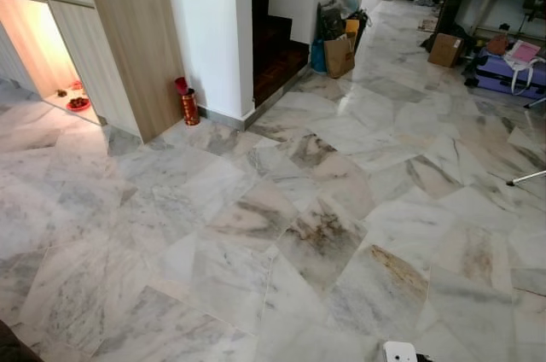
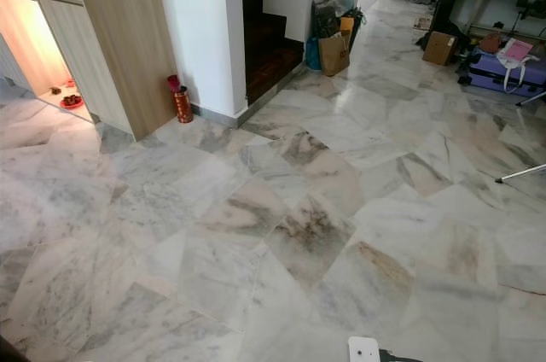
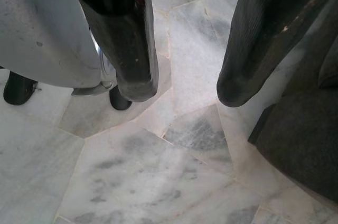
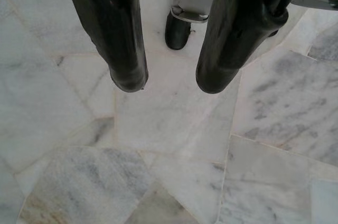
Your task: Move the pillow to the sofa from floor
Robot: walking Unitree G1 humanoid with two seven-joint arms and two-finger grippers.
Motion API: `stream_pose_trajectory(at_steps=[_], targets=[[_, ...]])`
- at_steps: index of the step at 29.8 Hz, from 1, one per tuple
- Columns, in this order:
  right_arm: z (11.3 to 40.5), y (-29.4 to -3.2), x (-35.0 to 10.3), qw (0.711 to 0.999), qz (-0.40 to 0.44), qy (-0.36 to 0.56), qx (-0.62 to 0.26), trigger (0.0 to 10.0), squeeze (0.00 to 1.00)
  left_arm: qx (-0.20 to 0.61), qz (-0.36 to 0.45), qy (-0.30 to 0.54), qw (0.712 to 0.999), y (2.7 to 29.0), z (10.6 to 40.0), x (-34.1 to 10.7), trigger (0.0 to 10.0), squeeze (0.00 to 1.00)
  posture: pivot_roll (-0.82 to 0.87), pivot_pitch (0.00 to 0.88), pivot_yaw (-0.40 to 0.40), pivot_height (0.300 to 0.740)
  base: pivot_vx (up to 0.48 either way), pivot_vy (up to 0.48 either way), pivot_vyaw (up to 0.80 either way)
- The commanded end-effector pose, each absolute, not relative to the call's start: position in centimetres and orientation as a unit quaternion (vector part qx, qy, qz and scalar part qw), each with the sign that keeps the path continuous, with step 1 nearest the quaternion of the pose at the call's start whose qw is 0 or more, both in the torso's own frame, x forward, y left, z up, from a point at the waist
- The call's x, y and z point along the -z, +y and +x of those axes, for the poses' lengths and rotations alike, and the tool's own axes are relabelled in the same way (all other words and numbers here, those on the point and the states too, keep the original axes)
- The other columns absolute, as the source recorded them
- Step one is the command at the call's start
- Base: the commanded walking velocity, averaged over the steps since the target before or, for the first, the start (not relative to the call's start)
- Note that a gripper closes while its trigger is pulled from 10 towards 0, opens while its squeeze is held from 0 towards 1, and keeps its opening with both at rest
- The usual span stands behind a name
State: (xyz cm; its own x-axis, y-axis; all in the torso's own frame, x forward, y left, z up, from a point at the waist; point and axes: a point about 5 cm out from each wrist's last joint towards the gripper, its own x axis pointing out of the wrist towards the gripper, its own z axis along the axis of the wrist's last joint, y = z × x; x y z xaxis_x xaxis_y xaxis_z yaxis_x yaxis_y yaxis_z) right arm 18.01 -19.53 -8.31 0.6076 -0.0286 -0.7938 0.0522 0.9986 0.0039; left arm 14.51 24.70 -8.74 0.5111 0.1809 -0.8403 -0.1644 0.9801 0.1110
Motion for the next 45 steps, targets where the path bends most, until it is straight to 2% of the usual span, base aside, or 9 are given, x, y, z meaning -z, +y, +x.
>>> stream_pose_trajectory(at_steps=[1,5,35,36,39,45], targets=[[20.4,-22.2,6.8,0.880,0.008,0.474,0.027,10.0,0.00,-0.112,0.029,0.525,0.843,25.2,11.1,9.8,10.0,0.00,0.00,0.000,0.002,0.740,0.000,0.000,0.00],[21.0,-22.2,6.5,0.883,0.001,0.469,0.023,10.0,0.00,-0.097,0.024,0.542,0.835,24.8,10.4,10.1,10.0,0.00,0.00,0.000,0.005,0.740,0.000,0.000,0.00],[21.2,-22.2,6.4,0.884,0.000,0.466,0.024,10.0,0.00,-0.098,0.011,0.543,0.834,24.7,10.3,10.2,10.0,0.00,0.00,0.000,0.006,0.740,0.000,0.000,0.00],[22.1,-21.6,6.0,0.888,0.023,0.459,0.030,10.0,0.00,-0.100,0.010,0.524,0.846,24.8,11.7,9.7,10.0,0.00,0.01,0.056,0.022,0.740,0.000,0.000,0.00],[23.3,-20.6,5.5,0.891,0.060,0.448,0.037,10.0,0.00,-0.102,0.019,0.492,0.864,24.8,14.1,8.9,10.0,0.00,0.01,0.057,0.023,0.740,0.000,0.000,0.00],[23.3,-20.5,5.5,0.890,0.061,0.450,0.038,10.0,0.00,-0.094,0.022,0.486,0.868,23.6,14.7,9.0,10.0,0.00,0.01,0.057,0.026,0.740,0.000,0.000,0.00]])
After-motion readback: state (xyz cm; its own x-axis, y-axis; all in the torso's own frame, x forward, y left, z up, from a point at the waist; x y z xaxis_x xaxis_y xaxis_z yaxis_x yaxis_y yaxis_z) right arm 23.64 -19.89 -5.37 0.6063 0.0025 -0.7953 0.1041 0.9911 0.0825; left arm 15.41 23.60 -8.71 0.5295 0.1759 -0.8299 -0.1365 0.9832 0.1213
